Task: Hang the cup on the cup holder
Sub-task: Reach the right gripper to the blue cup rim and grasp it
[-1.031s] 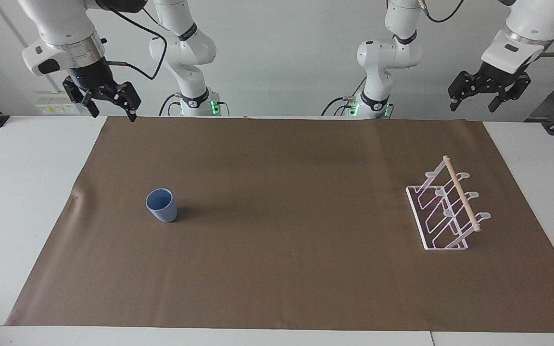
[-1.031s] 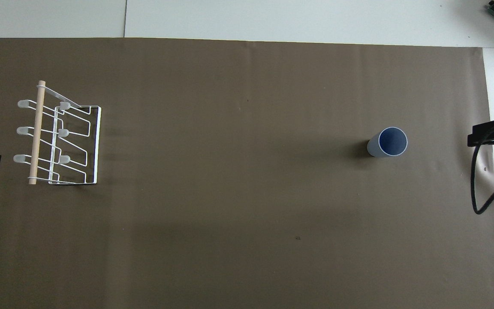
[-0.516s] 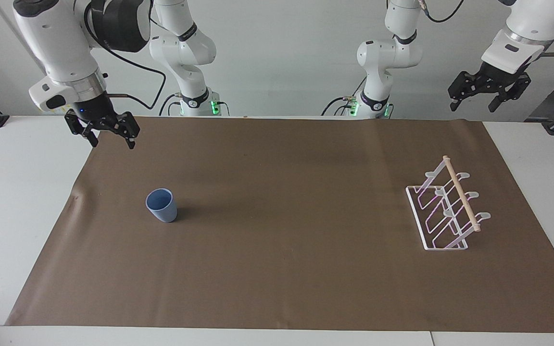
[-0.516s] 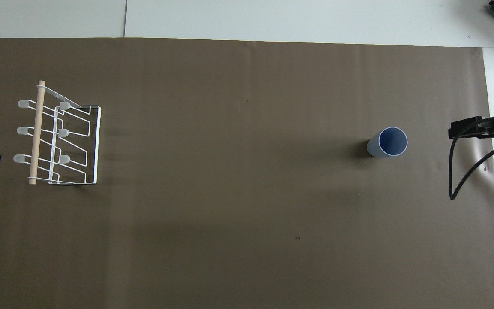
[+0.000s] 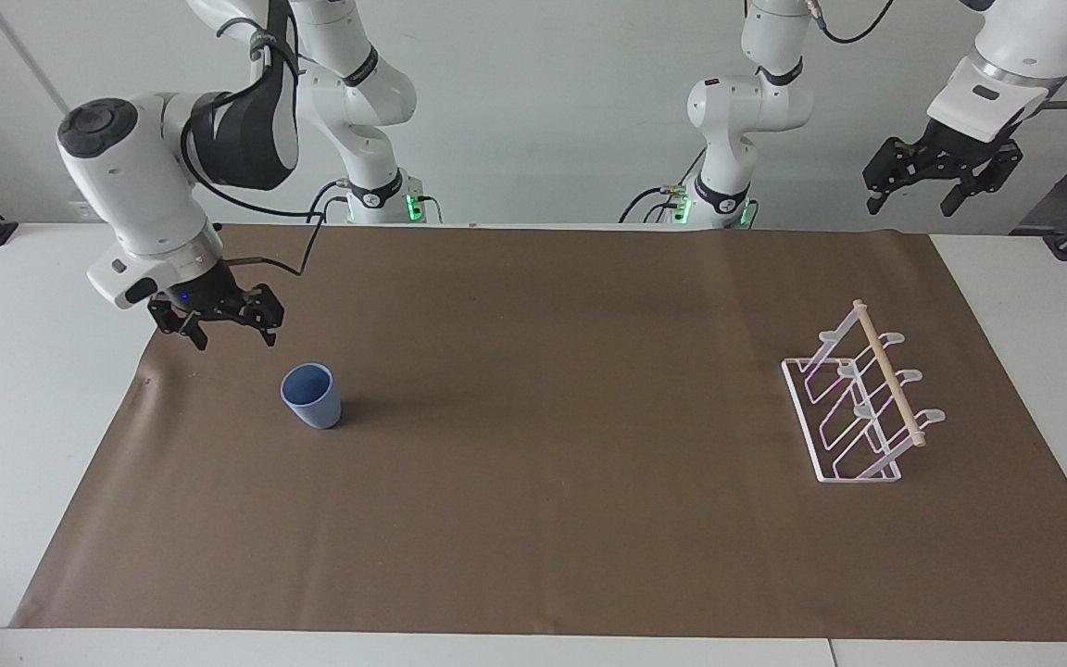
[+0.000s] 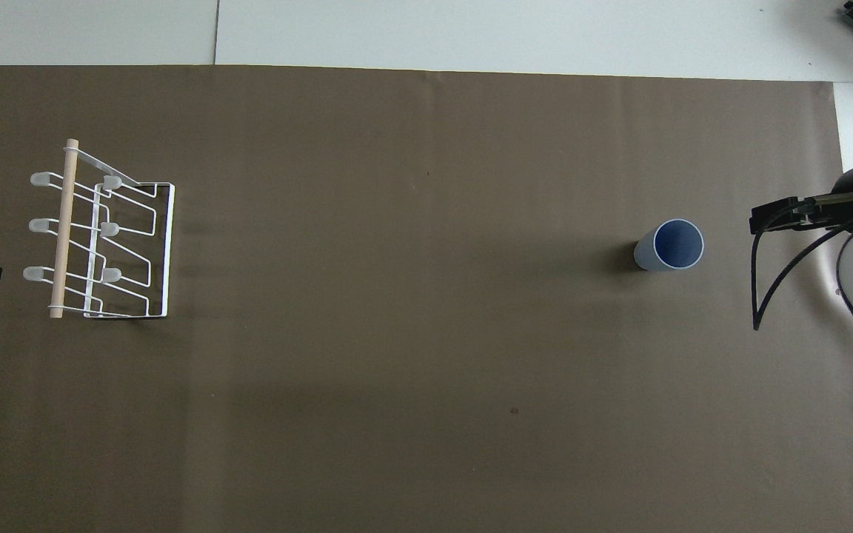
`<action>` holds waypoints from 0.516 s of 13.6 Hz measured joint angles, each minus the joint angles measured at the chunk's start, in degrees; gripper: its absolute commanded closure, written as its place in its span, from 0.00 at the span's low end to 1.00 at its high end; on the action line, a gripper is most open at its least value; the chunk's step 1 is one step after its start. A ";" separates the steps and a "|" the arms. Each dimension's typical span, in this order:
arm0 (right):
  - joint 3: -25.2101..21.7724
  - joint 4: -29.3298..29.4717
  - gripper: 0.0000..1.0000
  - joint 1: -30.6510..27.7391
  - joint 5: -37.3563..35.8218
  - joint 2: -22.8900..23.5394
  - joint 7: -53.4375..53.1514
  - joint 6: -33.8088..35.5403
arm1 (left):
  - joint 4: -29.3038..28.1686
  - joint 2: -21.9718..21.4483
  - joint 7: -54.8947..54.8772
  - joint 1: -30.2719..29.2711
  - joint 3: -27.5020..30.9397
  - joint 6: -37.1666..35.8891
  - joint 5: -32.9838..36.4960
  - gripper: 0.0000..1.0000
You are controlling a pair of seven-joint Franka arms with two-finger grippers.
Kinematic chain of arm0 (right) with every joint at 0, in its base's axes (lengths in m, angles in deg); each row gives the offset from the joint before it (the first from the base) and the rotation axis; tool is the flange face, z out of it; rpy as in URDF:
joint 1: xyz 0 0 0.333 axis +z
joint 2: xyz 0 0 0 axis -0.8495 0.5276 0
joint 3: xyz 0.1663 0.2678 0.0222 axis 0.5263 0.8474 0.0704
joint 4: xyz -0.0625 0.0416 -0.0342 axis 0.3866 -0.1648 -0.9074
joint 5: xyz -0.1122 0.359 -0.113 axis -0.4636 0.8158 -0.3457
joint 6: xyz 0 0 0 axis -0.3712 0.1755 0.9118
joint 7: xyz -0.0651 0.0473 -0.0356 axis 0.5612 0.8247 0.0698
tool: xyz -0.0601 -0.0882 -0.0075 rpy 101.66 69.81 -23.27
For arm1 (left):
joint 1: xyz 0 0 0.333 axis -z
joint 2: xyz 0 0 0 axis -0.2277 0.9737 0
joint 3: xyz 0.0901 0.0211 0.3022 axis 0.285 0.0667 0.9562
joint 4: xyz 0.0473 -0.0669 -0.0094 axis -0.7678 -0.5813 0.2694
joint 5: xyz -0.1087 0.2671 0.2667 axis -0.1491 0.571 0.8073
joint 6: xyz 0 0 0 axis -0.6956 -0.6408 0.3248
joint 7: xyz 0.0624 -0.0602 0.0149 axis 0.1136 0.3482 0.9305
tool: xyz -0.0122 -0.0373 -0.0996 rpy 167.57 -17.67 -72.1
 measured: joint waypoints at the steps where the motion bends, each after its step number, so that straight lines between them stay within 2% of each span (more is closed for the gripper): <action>1: 0.04 -1.26 0.00 0.01 0.05 0.38 1.38 -1.56 | 0.00 0.00 0.02 0.00 0.02 0.00 0.00 0.00; 7: -0.04 -9.68 0.00 -0.10 1.93 0.51 4.79 -9.89 | 0.00 0.00 0.03 0.00 0.08 0.00 0.00 0.00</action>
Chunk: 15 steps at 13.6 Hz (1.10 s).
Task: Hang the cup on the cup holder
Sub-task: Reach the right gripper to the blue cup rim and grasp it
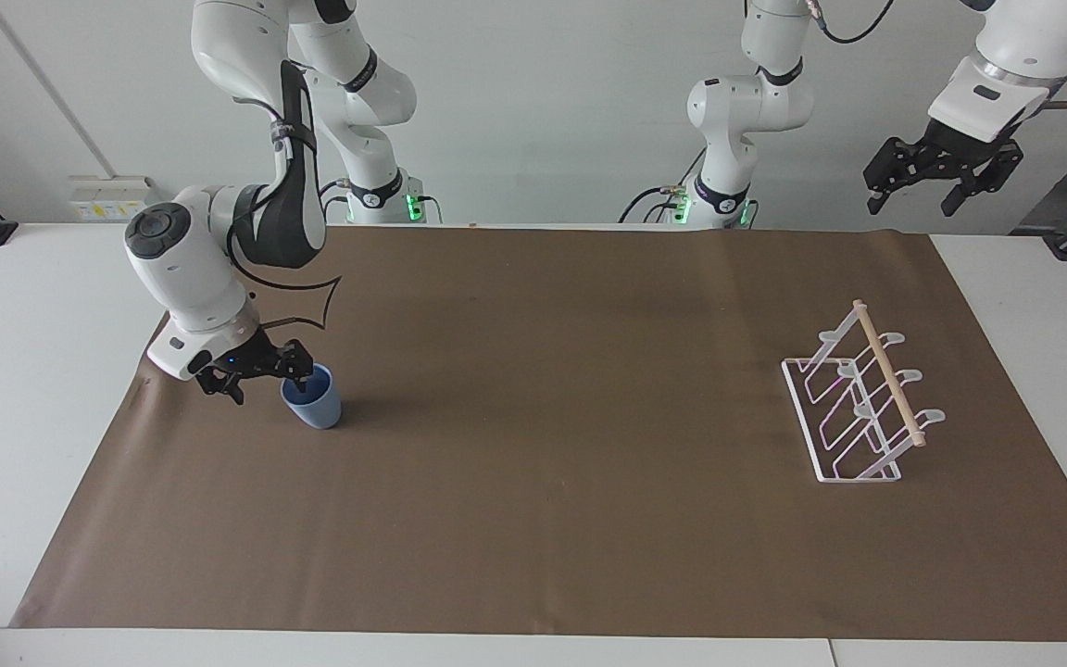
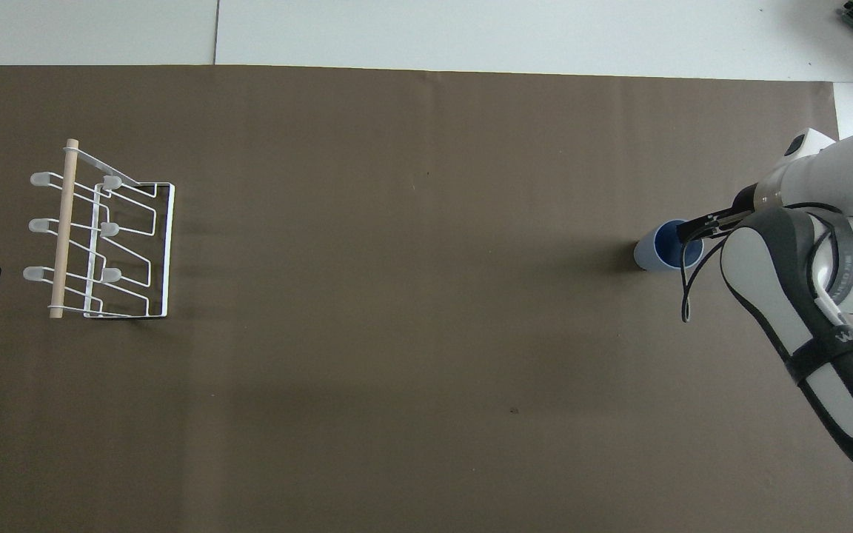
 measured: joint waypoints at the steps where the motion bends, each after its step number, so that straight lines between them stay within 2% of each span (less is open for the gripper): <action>1: -0.02 -0.61 0.16 -0.01 0.09 0.02 0.00 -0.22 | 0.00 0.00 0.00 0.00 0.01 0.00 0.00 0.00; 2: -0.04 -0.99 0.31 -0.02 0.11 0.03 0.07 -0.44 | 0.00 0.00 0.00 0.00 0.03 0.00 0.00 0.00; 4: -0.07 -1.14 0.48 -0.05 0.12 0.02 0.31 -0.56 | 0.00 0.00 0.00 0.00 0.04 0.00 0.00 0.00; 5: -0.08 -1.13 0.60 -0.06 0.13 0.02 0.39 -0.60 | 0.00 0.00 0.00 0.00 0.04 0.00 0.00 0.00; 6: -0.10 -1.12 0.92 -0.09 0.14 0.02 0.40 -0.63 | 0.00 0.00 0.00 0.00 0.04 0.00 0.00 0.00; 7: -0.11 -1.08 1.00 -0.15 0.26 0.02 0.41 -0.67 | 0.00 0.00 0.00 0.00 0.04 0.00 0.00 0.00; 11: -0.16 -0.93 1.00 -0.22 6.05 0.02 0.46 -0.69 | 0.00 -0.01 0.00 0.00 0.04 0.00 0.00 0.00; 15: -0.03 1.20 1.00 -0.19 6.60 -0.04 0.50 1.39 | 0.00 -0.01 0.01 0.00 0.05 0.00 0.00 0.00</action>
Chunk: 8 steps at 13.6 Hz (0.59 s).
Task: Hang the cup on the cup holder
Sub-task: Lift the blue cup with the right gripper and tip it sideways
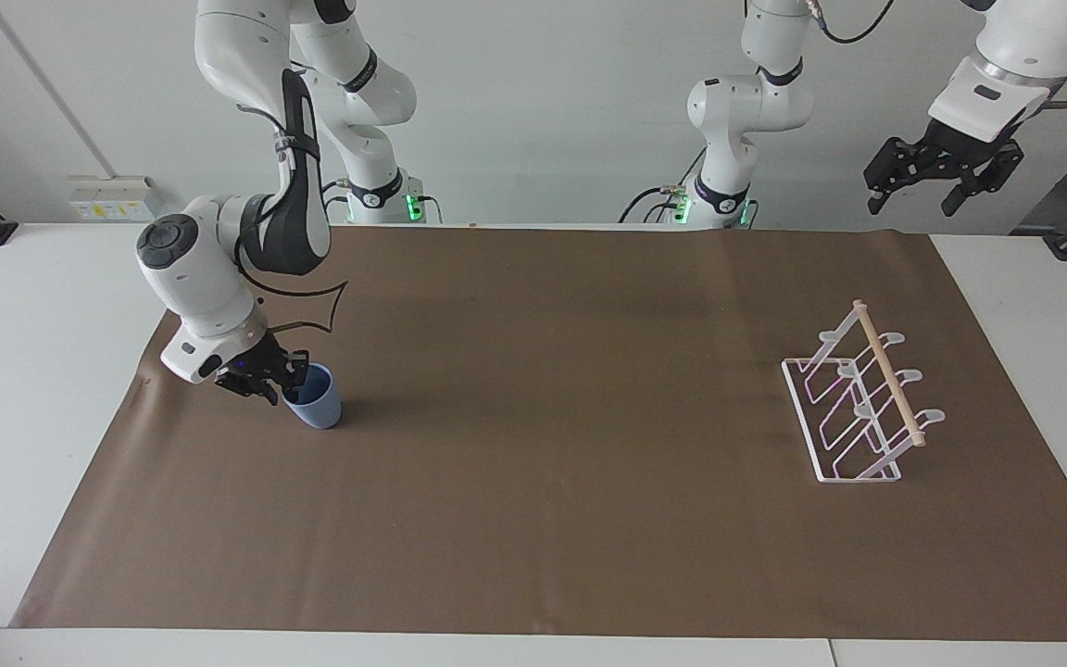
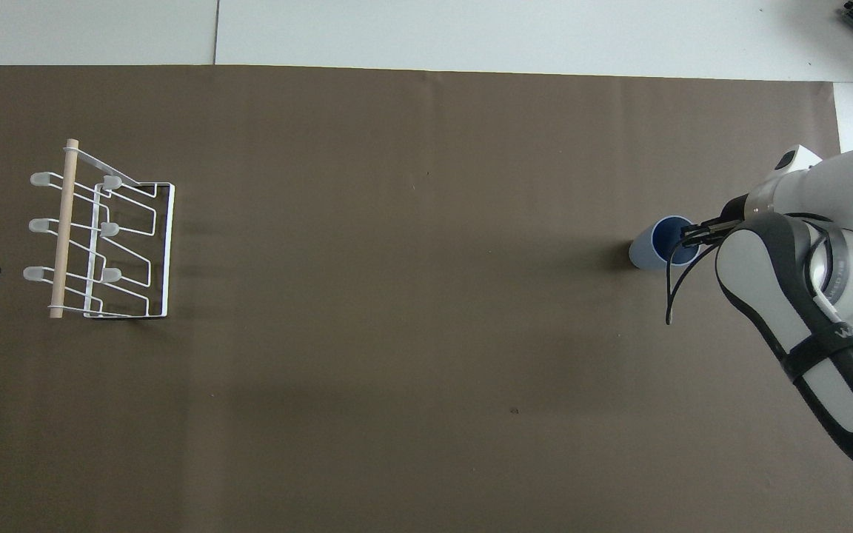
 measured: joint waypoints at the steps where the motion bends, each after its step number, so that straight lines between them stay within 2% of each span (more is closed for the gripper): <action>1: 0.20 1.51 1.00 0.04 0.21 -0.13 0.06 2.47 | 0.00 0.00 0.00 0.00 0.00 0.00 0.00 0.00; 4: 1.56 8.23 1.00 0.36 6.16 -1.35 0.35 12.08 | 0.00 0.00 0.00 0.01 -0.02 0.00 0.00 0.00; 8: 1.84 13.94 1.00 0.74 15.47 -3.06 0.35 19.39 | 0.00 0.00 0.03 0.10 -0.09 0.00 -0.01 0.00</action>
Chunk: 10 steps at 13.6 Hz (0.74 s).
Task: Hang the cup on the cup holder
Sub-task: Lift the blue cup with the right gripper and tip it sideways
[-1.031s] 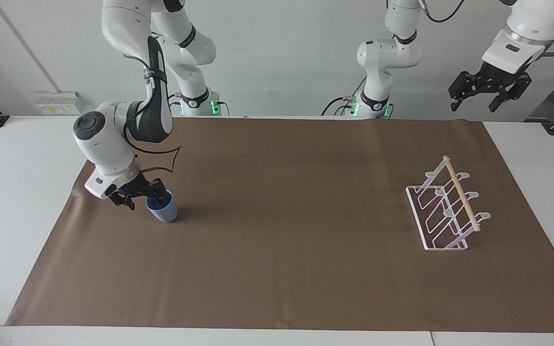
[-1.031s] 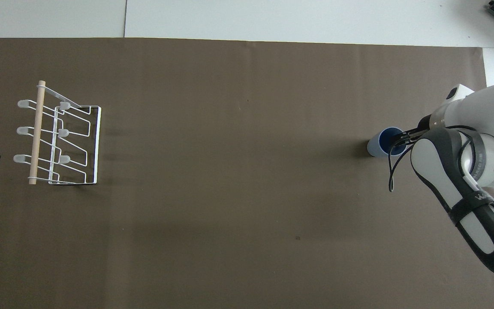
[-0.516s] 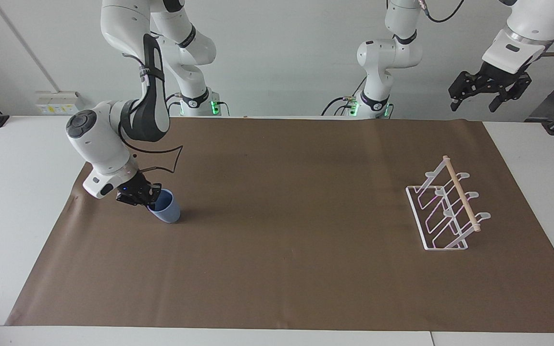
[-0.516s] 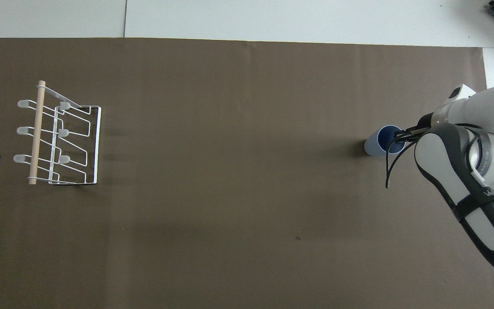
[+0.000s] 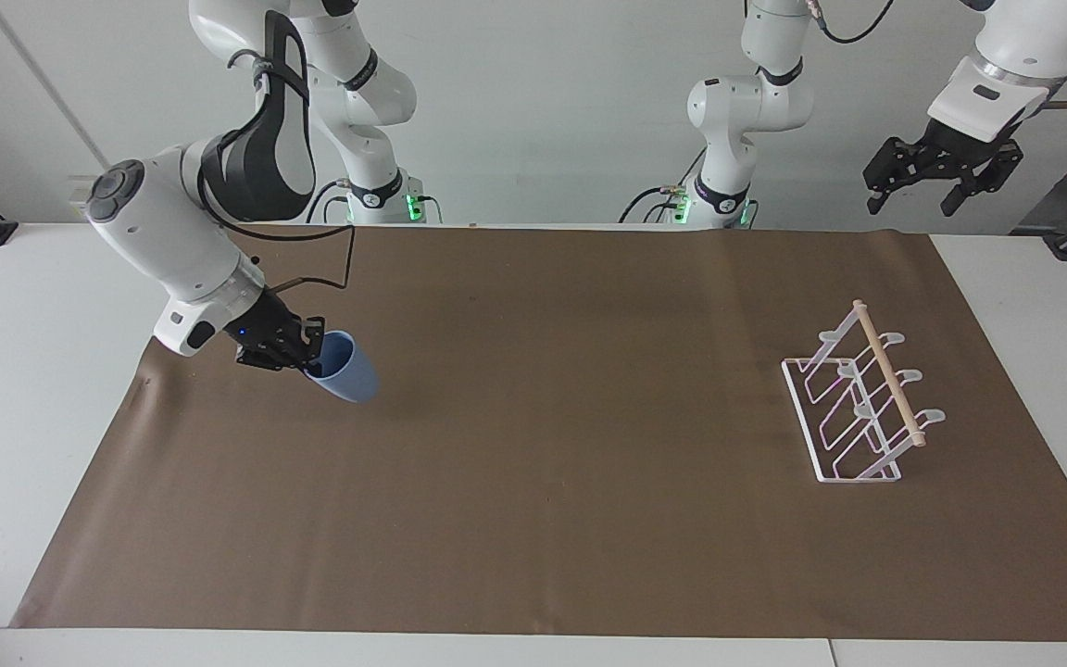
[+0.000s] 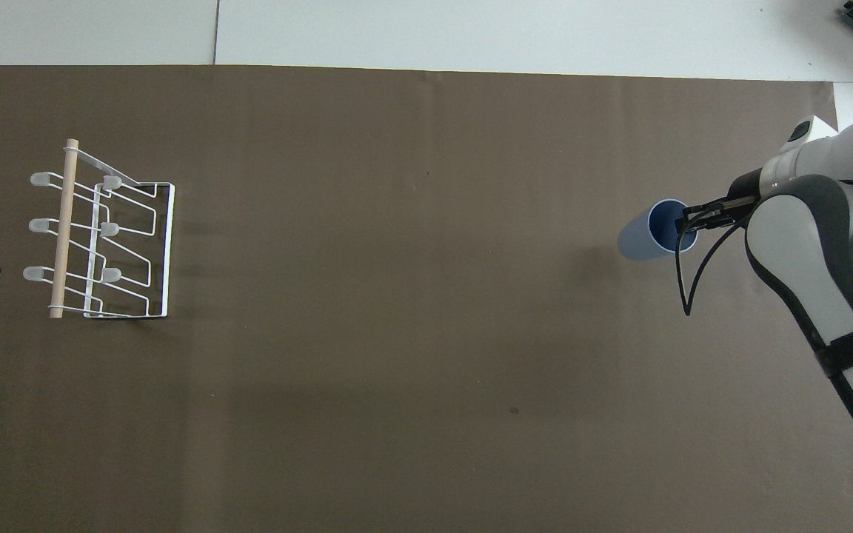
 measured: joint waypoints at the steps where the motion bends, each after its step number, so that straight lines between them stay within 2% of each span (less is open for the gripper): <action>1: -0.02 1.07 1.00 -0.02 2.11 -0.13 0.00 1.53 | 0.00 0.00 0.01 0.00 0.07 0.00 0.00 0.00; 7: -0.20 3.83 1.00 -0.26 18.87 -0.17 0.00 5.96 | -0.01 0.00 1.09 0.22 -0.11 -0.05 -0.50 0.00; 10: -0.21 3.88 1.00 -0.28 25.10 -0.17 0.00 7.07 | -0.83 -0.24 7.38 0.32 -0.10 -0.07 -4.49 0.00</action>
